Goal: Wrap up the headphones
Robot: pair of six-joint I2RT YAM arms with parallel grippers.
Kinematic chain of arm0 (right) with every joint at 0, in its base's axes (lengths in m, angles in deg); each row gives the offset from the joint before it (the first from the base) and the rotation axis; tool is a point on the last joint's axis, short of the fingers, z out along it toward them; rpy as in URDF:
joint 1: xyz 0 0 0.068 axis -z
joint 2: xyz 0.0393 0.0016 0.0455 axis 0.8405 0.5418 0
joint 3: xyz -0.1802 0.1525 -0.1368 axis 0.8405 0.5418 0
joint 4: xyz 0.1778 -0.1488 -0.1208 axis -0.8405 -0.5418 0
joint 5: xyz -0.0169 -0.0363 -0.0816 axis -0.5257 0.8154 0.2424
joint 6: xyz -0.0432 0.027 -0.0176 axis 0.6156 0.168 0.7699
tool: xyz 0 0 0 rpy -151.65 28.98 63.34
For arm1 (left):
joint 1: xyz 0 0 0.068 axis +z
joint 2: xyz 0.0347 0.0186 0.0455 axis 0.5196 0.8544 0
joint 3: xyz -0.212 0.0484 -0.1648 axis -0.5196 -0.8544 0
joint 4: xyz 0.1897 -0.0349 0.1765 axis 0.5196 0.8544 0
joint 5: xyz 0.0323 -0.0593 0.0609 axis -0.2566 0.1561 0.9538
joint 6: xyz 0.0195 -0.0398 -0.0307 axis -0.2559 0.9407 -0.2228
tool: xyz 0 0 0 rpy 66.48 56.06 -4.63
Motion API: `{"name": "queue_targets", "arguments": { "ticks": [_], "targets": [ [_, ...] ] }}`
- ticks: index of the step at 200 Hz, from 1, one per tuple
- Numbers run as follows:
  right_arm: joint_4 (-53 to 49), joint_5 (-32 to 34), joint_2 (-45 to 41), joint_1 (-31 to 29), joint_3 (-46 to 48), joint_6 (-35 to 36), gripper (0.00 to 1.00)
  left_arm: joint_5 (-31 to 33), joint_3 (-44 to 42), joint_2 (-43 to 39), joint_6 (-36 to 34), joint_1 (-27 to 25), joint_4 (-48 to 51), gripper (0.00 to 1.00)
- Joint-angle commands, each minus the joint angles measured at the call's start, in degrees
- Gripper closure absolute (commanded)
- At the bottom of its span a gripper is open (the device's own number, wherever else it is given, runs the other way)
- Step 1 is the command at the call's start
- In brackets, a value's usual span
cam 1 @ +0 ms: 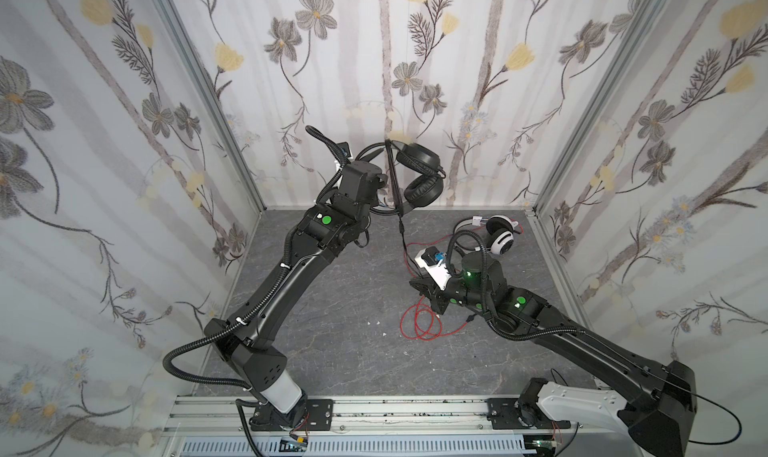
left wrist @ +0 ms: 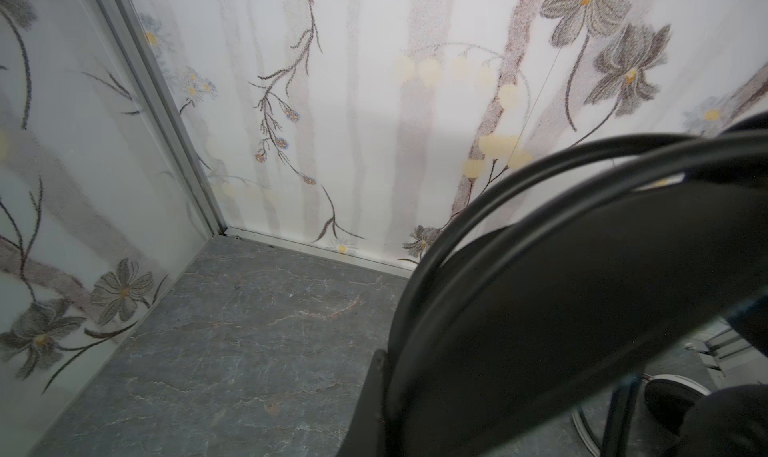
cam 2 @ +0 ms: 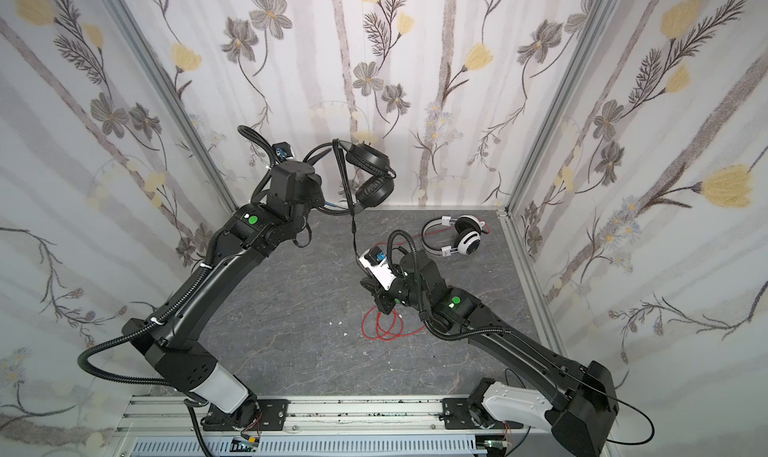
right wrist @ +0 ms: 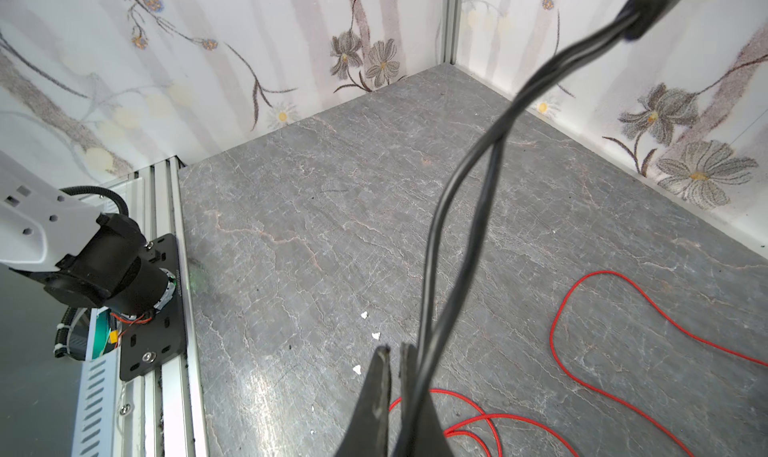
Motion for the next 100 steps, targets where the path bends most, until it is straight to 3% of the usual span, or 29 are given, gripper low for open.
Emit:
{"name": "queue_targets", "arguments": {
  "ticks": [1, 49, 100],
  "targets": [
    [-3.05, 1.52, -0.4, -1.61, -3.47, 3.25, 1.0, 4.61, -1.25, 0.61, -3.09, 0.0, -3.71, 1.0],
    [-8.88, 5.42, -1.21, -1.72, -13.71, 6.87, 1.0, 3.71, -3.59, 2.22, -7.35, -1.06, 0.16, 1.0],
    [-12.76, 13.47, 0.7, -1.28, -19.6, 12.43, 1.0, -9.21, -2.07, 5.0, -13.85, -3.47, 7.48, 1.0]
  ]
}}
